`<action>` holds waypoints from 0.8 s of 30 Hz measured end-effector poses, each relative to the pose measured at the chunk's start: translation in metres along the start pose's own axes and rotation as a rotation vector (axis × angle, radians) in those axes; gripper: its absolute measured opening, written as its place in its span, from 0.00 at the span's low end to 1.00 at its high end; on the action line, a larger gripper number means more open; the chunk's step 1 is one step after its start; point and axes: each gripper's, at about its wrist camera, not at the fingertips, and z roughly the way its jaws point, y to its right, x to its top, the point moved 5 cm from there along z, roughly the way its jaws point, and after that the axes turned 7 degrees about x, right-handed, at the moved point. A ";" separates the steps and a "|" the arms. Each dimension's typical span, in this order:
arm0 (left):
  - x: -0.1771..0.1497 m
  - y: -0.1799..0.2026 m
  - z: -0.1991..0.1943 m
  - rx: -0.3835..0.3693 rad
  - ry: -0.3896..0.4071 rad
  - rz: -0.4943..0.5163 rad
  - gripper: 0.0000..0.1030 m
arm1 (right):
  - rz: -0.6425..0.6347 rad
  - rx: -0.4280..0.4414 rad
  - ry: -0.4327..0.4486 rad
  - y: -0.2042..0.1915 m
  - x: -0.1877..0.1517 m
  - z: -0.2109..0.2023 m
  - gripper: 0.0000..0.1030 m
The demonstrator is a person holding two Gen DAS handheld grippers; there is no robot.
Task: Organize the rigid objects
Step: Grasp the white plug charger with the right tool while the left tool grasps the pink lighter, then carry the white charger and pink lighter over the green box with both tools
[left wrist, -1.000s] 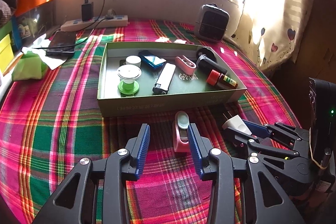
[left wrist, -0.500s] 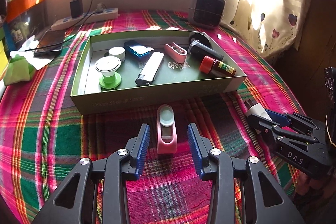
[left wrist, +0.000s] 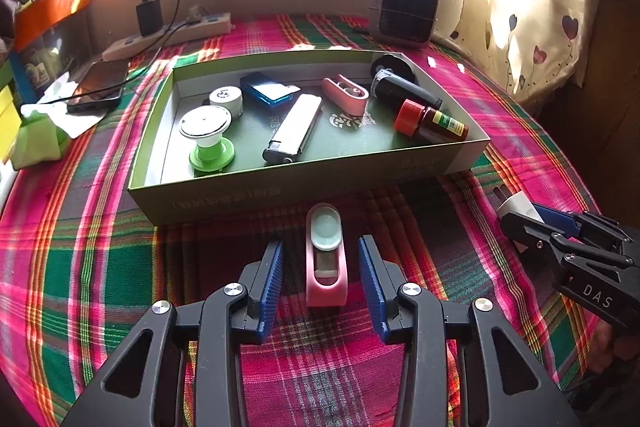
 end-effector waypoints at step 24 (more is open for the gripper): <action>0.000 -0.005 -0.001 -0.008 0.001 -0.026 0.16 | -0.001 0.002 0.000 0.000 0.000 0.001 0.34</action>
